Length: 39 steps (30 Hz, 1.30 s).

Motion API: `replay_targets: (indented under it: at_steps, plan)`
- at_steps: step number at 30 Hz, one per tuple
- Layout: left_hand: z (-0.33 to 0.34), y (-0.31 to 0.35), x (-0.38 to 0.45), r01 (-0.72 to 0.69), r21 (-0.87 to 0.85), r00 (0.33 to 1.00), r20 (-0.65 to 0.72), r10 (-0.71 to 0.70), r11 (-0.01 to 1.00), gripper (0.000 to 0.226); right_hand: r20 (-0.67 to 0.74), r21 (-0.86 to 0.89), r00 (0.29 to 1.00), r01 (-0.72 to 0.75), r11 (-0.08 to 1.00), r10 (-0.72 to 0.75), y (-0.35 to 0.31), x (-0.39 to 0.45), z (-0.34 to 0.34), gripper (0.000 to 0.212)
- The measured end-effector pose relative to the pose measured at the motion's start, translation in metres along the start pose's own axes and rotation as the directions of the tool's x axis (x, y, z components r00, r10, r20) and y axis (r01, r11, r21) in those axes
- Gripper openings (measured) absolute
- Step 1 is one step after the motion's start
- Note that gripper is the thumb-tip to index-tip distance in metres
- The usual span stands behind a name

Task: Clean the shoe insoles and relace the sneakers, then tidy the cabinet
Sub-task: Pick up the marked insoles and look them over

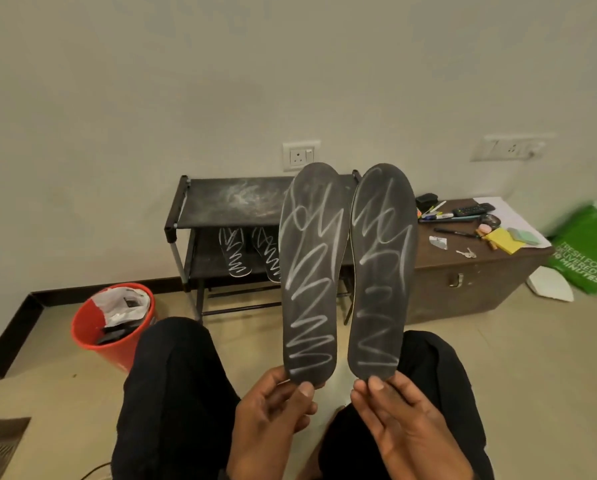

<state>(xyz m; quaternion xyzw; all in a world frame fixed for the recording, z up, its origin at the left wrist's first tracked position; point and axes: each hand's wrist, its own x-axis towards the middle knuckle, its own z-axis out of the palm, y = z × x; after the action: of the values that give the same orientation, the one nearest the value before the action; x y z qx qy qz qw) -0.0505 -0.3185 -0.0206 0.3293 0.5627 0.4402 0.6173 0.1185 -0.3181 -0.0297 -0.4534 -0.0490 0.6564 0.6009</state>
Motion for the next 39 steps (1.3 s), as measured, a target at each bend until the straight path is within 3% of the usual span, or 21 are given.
replay_targets:
  at_steps: [1, 5, 13, 19, 23, 32, 39]
  plan:
    - [0.000, 0.002, -0.004, -0.019, -0.001, 1.000, 0.003, 0.019, 1.000, 0.019, 0.011, 0.002, 1.000, 0.014, 1.000, -0.014, -0.002, -0.005, 0.001, 0.100]
    - [-0.003, 0.011, -0.021, -0.094, -0.008, 0.995, 0.022, 0.094, 0.996, 0.022, 0.070, 0.052, 0.996, 0.057, 0.997, -0.061, -0.007, -0.026, 0.008, 0.053]
    - [-0.003, 0.000, -0.009, -0.140, -0.053, 0.990, 0.026, 0.142, 0.989, 0.021, 0.060, 0.077, 0.997, 0.038, 0.996, -0.042, -0.002, -0.018, 0.008, 0.037]
    - [-0.001, -0.046, 0.027, 0.030, -0.094, 0.999, -0.039, -0.033, 0.995, 0.017, -0.108, 0.033, 0.980, -0.167, 0.985, 0.169, 0.030, 0.029, -0.013, 0.010]
    - [0.000, -0.078, 0.055, 0.216, -0.141, 0.967, -0.109, -0.232, 0.966, 0.015, -0.254, 0.033, 0.932, -0.260, 0.965, 0.259, 0.047, 0.058, -0.022, 0.010]
    - [0.035, -0.130, 0.156, 0.412, -0.176, 0.851, -0.275, -0.446, 0.894, 0.008, -0.448, 0.009, 0.844, -0.328, 0.945, 0.297, 0.063, 0.172, -0.046, 0.010]
    - [0.067, -0.194, 0.241, 0.522, -0.093, 0.780, -0.350, -0.519, 0.848, 0.008, -0.565, 0.026, 0.772, -0.337, 0.941, 0.292, 0.083, 0.272, -0.074, 0.008]
